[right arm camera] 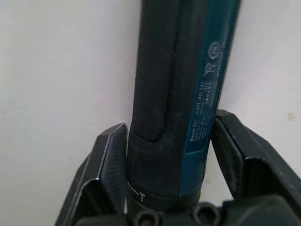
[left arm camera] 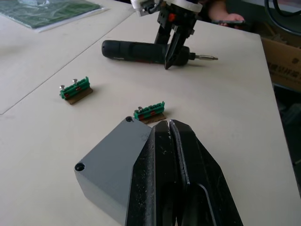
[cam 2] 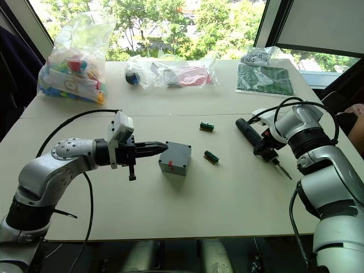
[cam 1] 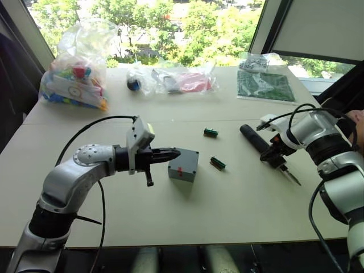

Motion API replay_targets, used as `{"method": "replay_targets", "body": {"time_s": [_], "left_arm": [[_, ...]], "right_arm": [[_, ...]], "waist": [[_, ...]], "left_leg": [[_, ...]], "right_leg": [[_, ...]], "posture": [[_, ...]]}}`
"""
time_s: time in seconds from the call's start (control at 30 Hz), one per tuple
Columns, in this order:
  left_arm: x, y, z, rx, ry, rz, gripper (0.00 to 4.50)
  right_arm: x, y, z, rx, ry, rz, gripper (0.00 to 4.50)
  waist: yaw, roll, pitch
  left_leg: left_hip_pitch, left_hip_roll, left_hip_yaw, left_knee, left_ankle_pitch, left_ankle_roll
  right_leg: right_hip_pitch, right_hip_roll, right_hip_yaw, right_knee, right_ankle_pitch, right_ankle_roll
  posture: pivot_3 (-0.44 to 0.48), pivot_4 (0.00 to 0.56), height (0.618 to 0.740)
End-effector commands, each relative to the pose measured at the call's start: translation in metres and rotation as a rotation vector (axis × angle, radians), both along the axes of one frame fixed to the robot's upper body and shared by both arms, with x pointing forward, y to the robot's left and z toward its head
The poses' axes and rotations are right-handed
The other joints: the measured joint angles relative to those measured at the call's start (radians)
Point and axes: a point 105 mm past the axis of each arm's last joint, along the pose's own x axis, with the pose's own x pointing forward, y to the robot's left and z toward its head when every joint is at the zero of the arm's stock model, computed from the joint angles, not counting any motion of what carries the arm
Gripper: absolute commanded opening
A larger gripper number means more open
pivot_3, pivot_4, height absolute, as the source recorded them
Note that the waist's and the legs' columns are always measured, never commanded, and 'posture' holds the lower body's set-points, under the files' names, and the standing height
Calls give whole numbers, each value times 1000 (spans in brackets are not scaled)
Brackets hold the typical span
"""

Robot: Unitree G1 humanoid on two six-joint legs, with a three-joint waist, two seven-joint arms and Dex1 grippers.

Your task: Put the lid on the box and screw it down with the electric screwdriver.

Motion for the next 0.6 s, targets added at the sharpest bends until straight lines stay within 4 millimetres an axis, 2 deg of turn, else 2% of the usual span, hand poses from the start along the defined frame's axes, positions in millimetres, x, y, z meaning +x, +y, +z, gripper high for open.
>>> {"method": "replay_targets", "body": {"time_s": [0.03,0.13,0.23,0.3,0.37,0.5,0.6], "left_arm": [[1,0,10,-31,-55,17,0],[3,1,9,-39,-50,28,0],[7,3,8,-36,-44,32,0],[10,7,7,-37,-32,33,0],[12,12,7,-34,-22,32,0],[20,17,8,-32,-6,30,0],[24,19,12,-50,12,18,0]], "right_arm": [[-12,-9,-18,-29,66,-11,1974],[-5,-20,-10,-33,4,-71,1967],[12,-19,17,16,-119,-80,1944],[30,-6,69,147,-287,-92,1940],[38,5,113,262,-414,-91,1940],[33,25,171,559,-603,-69,1940],[26,40,219,807,-924,31,1940]], "waist": [[2,0,0],[4,-1,-1],[1,-1,-1],[-1,3,2],[-4,9,5],[-1,9,5],[2,8,5]], "left_leg": [[0,0,0,0,0,0],[0,0,-1,0,0,0],[2,0,-1,1,0,0],[2,-1,0,1,1,-1],[-1,-3,3,1,2,-3],[-7,-1,3,-3,3,-4],[-7,0,0,-4,3,-4]], "right_leg": [[0,0,0,0,0,0],[2,0,-1,0,0,0],[4,-1,-1,-2,0,0],[5,-2,-1,-2,0,0],[0,-3,3,-2,2,1],[-12,0,4,5,3,4],[-11,1,1,4,2,2]], "posture": [[0,150,740],[0,150,740],[0,150,740],[0,150,740],[0,150,740],[0,150,740],[0,150,740]]}}
